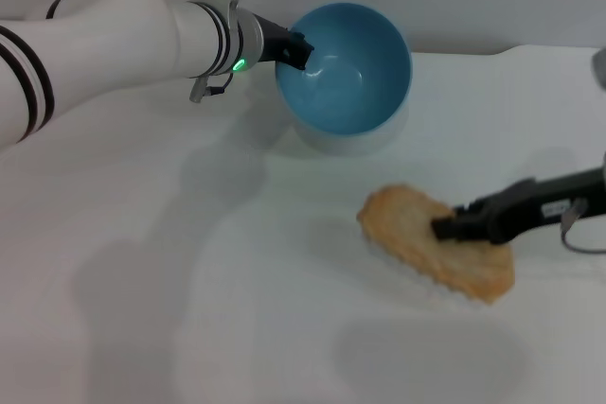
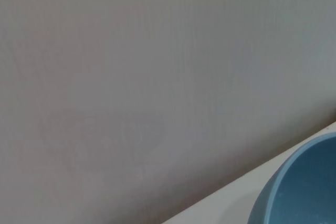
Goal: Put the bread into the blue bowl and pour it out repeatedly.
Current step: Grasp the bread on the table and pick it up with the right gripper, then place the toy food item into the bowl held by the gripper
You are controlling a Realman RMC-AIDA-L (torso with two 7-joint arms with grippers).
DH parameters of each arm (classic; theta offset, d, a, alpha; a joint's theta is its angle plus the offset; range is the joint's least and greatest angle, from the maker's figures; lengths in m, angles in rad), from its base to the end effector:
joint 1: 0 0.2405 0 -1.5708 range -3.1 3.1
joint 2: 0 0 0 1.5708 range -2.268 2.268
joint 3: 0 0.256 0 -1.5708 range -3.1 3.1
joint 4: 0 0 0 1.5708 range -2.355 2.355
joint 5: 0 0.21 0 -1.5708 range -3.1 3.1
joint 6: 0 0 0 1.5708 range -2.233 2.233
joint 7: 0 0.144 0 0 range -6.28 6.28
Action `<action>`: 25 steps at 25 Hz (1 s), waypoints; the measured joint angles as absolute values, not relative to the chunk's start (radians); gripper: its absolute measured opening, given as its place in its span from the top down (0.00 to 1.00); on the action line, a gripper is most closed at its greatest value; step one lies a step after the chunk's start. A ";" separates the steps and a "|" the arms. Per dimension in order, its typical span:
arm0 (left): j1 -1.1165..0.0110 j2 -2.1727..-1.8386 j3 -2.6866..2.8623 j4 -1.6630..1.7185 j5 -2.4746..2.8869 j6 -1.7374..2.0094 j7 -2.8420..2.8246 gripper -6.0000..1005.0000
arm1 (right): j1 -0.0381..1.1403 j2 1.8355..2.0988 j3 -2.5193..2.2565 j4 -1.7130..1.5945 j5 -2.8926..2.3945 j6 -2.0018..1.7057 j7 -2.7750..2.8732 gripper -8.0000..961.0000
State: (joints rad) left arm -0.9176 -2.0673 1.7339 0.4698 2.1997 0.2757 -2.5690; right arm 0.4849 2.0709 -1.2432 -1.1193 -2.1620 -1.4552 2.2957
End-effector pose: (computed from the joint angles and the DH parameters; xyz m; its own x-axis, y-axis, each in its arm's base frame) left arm -0.1895 0.4620 -0.0816 0.8224 0.5062 0.2597 0.5248 -0.4990 -0.6896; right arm 0.2141 0.3370 -0.0150 0.7050 -0.7016 -0.1040 -0.7091 -0.6946 -0.1213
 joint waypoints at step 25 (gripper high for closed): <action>-0.886 -2.068 1.911 0.688 2.211 0.364 -2.550 0.99 | 0.534 2.066 -0.900 -1.186 -2.157 -1.428 2.323 0.87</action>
